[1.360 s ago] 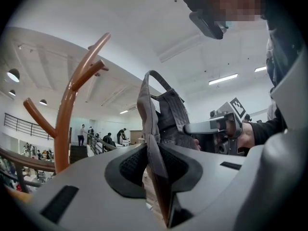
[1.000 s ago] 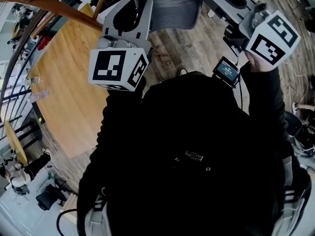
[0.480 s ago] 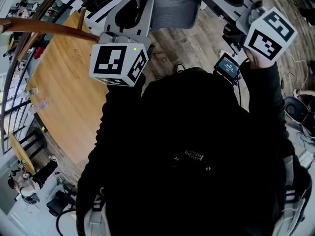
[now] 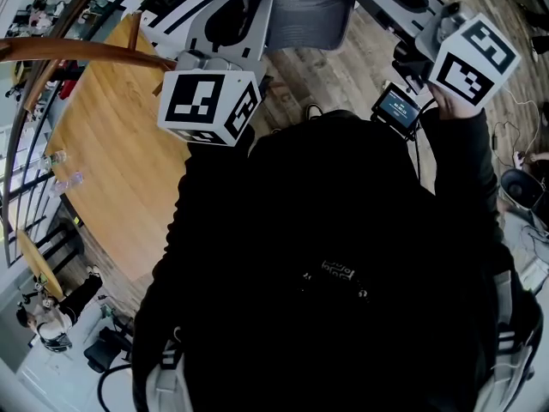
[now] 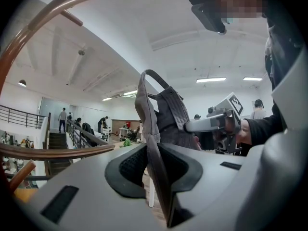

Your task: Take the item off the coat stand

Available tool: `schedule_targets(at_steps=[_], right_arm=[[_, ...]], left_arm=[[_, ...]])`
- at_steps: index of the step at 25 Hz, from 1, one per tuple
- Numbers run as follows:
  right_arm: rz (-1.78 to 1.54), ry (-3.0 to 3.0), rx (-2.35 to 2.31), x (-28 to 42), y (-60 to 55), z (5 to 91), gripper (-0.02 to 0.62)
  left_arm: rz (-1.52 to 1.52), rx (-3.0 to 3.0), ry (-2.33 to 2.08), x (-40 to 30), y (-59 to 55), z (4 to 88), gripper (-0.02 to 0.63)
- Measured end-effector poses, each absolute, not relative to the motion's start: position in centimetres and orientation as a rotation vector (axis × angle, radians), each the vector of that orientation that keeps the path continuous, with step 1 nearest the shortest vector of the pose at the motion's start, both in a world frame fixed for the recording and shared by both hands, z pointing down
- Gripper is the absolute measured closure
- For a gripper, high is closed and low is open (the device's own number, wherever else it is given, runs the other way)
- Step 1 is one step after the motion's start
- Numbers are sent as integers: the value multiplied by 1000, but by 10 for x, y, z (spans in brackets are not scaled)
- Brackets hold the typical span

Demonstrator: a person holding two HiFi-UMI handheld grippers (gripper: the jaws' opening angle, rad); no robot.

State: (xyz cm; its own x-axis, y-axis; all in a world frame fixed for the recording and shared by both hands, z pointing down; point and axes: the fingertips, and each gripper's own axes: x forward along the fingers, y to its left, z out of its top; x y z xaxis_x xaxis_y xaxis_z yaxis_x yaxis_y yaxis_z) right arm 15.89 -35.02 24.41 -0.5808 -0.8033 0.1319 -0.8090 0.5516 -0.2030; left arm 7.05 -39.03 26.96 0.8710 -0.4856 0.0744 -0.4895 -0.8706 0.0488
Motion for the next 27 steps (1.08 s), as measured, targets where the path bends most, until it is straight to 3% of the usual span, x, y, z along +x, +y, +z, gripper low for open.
schedule_targets(at_steps=[27], right_arm=[[363, -2748, 1426, 161, -349, 243, 566]], left_arm=[[105, 2989, -745, 74, -391, 268, 540]])
